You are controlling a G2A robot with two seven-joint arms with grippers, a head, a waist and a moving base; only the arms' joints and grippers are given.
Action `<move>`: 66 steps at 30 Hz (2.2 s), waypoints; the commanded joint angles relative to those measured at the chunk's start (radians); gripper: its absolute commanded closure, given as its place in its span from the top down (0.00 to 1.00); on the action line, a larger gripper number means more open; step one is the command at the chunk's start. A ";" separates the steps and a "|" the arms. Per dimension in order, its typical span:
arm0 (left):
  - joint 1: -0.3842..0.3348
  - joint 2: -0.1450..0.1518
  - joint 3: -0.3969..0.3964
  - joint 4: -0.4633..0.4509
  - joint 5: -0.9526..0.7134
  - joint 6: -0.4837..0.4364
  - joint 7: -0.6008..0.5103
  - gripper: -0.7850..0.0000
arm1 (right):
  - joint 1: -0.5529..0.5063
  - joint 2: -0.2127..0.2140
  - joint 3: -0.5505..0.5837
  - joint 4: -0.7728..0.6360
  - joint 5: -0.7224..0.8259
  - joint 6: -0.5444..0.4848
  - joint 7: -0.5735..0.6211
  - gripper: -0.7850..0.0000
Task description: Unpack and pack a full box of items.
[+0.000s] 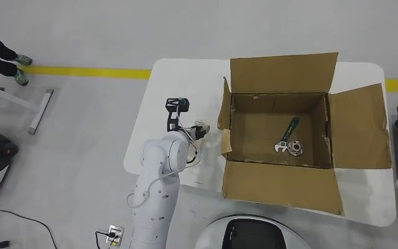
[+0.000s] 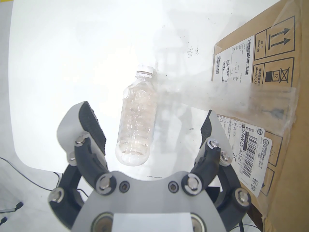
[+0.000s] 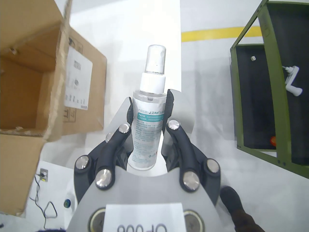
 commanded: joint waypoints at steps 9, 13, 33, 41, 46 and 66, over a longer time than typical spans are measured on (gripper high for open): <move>0.000 0.000 0.000 0.000 0.000 0.000 0.000 1.00 | 0.123 0.023 -0.302 0.149 -0.299 0.031 0.105 0.00; 0.000 0.000 0.000 0.000 0.000 0.000 0.000 1.00 | 0.152 0.027 -0.332 0.190 -0.312 0.047 0.119 0.25; 0.000 0.000 0.000 0.000 0.000 0.000 0.000 1.00 | 0.115 0.024 -0.067 0.073 -0.072 0.154 -0.028 0.74; 0.000 0.000 0.000 0.000 0.000 0.000 0.000 1.00 | 0.155 0.021 0.070 0.000 0.121 0.083 -0.198 0.15; 0.000 0.000 0.000 0.000 0.000 0.000 0.000 1.00 | 0.211 0.036 0.004 0.000 0.081 0.021 -0.224 0.00; 0.000 0.000 0.000 0.000 0.000 0.000 0.000 1.00 | 0.466 0.084 -0.449 0.000 -0.094 0.046 -0.058 0.00</move>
